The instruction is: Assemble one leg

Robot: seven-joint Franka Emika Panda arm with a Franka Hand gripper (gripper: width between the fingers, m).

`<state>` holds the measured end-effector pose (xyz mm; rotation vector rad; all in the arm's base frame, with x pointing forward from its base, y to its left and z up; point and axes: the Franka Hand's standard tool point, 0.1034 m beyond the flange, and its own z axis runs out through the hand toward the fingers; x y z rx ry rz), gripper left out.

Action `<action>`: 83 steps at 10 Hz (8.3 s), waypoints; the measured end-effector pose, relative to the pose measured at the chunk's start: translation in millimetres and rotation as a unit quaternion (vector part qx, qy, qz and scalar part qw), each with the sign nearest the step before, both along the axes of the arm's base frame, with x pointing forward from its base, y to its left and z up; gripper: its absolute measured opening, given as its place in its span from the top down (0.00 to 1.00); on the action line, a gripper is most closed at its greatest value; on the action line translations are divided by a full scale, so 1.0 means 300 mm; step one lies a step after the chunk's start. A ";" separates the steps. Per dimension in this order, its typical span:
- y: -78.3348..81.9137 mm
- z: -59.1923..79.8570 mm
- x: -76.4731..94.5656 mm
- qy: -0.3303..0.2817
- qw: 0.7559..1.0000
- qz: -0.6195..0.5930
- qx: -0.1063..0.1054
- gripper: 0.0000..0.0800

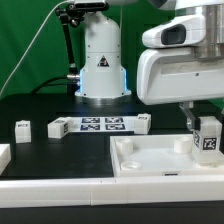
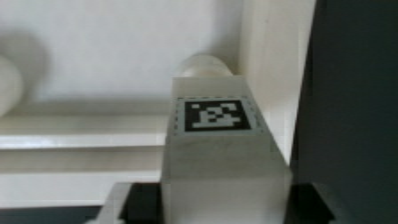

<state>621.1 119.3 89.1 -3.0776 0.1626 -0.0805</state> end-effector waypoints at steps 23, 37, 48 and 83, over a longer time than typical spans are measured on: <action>0.010 -0.015 -0.003 -0.002 1.000 -0.008 -0.008 0.19; 0.000 -0.022 -0.009 -0.011 0.999 -0.047 0.000 0.64; 0.022 -0.028 -0.018 0.022 0.843 -0.535 0.054 0.63; -0.022 -0.024 -0.015 -0.013 0.821 -0.565 0.073 0.54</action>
Offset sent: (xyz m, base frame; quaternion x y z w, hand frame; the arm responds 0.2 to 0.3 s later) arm -0.0078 0.0009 0.0002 -0.0137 0.0178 0.3009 0.9534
